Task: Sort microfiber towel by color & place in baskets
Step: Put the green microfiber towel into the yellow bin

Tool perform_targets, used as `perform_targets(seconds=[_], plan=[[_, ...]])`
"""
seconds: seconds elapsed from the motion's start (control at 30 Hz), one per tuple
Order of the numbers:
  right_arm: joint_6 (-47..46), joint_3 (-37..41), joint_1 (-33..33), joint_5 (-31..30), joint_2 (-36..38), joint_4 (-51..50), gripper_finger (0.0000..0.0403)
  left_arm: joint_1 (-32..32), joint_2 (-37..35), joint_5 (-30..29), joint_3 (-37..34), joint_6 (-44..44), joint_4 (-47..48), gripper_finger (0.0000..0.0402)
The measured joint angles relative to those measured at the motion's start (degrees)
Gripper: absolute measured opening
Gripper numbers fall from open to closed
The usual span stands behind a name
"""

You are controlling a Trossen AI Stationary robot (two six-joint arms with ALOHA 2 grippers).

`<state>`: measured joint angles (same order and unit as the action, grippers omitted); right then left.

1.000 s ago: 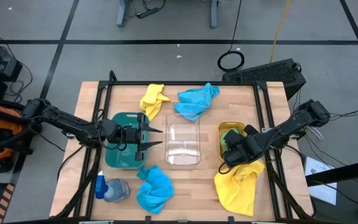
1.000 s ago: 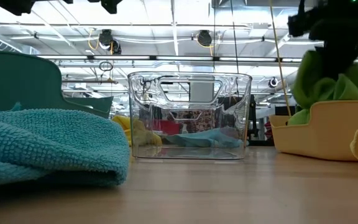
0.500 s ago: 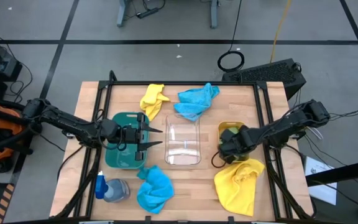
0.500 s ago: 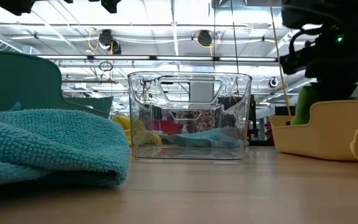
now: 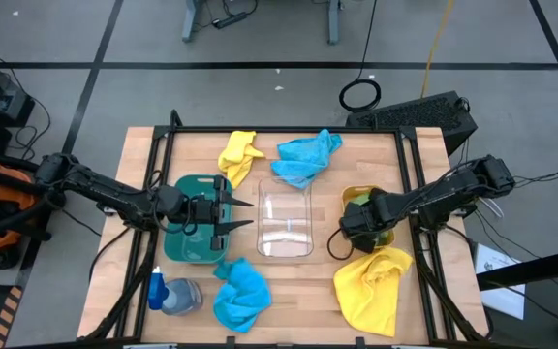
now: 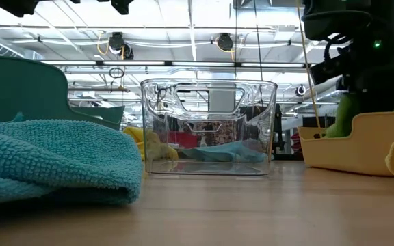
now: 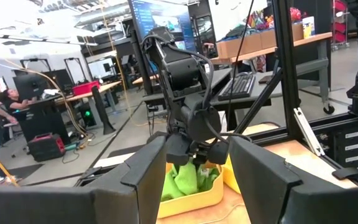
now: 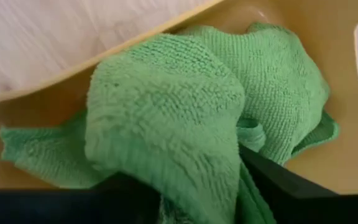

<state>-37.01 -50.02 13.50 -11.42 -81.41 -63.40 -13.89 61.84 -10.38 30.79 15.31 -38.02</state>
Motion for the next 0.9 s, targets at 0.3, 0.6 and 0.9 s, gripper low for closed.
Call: perform_targets(seconds=[0.3,0.6,0.9], plan=[[-0.5,-3.3,0.9,5.9,2.6,-5.9,0.0247,0.0,0.0,0.0,0.0,0.0,0.6,0.0184],[-1.2,-11.9,2.4,4.9,7.3,-13.7,0.0231,0.0,0.0,1.2,0.0,0.0,0.8,0.0184],[-0.1,-9.5,2.7,1.4,6.9,-6.8,0.0048,0.0,0.0,1.2,0.0,0.0,1.2,0.0184]])
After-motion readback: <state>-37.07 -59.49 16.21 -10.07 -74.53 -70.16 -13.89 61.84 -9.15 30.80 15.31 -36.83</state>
